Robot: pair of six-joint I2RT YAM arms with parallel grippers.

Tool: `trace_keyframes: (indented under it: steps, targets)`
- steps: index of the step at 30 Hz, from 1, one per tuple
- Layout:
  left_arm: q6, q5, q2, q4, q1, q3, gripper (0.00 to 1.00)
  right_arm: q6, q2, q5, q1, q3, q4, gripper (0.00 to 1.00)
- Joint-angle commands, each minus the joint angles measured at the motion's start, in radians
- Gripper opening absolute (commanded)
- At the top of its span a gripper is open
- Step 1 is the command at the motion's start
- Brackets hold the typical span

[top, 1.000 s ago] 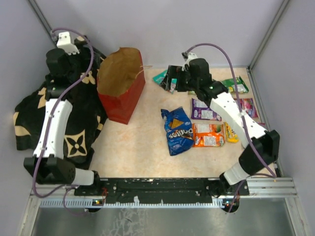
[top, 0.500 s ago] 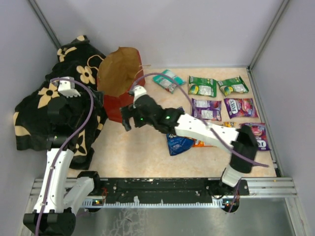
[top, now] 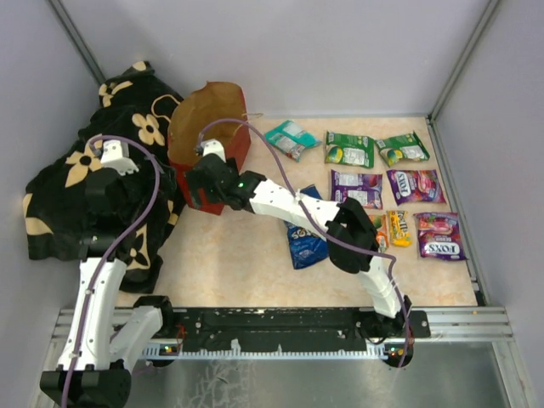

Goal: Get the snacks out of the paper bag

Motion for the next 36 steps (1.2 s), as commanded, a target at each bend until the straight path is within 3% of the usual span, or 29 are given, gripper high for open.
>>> trace_keyframes:
  steps: [1,5,8,10,16,19,22,26,30,36]
  targets:
    - [-0.01,-0.008,-0.039,-0.051,-0.002,0.034,1.0,0.014,0.011,0.088,-0.078,0.101,-0.032,0.96]
    - [-0.036,0.076,-0.072,-0.06,-0.002,-0.006,1.0,-0.027,0.036,0.004,-0.113,0.167,-0.031,0.96]
    - [-0.086,0.199,-0.12,-0.048,-0.002,-0.064,1.0,-0.114,0.023,-0.151,-0.109,0.21,-0.042,0.97]
    - [-0.111,0.292,-0.165,-0.031,-0.004,-0.113,0.99,-0.138,-0.062,-0.277,-0.11,0.147,-0.03,0.98]
    - [-0.072,0.584,-0.333,0.04,-0.005,-0.302,1.0,-0.164,-0.555,-0.506,-0.115,-0.46,0.173,0.99]
    - [-0.171,0.678,-0.333,0.136,-0.047,-0.376,1.0,-0.122,-0.78,-0.558,-0.14,-0.723,0.227,0.99]
    - [-0.264,0.62,-0.31,0.236,-0.146,-0.467,1.0,-0.04,-0.94,-0.621,-0.231,-0.921,0.243,0.99]
    - [-0.33,0.351,-0.226,0.377,-0.469,-0.542,1.0,0.059,-1.078,-0.699,-0.468,-1.09,0.204,0.99]
    - [-0.354,0.114,0.013,0.523,-0.735,-0.517,1.0,0.076,-1.092,-0.747,-0.662,-1.145,0.145,0.99]
    - [-0.346,0.023,0.378,0.795,-0.782,-0.435,1.0,0.096,-1.043,-0.726,-0.758,-1.169,0.131,0.98]
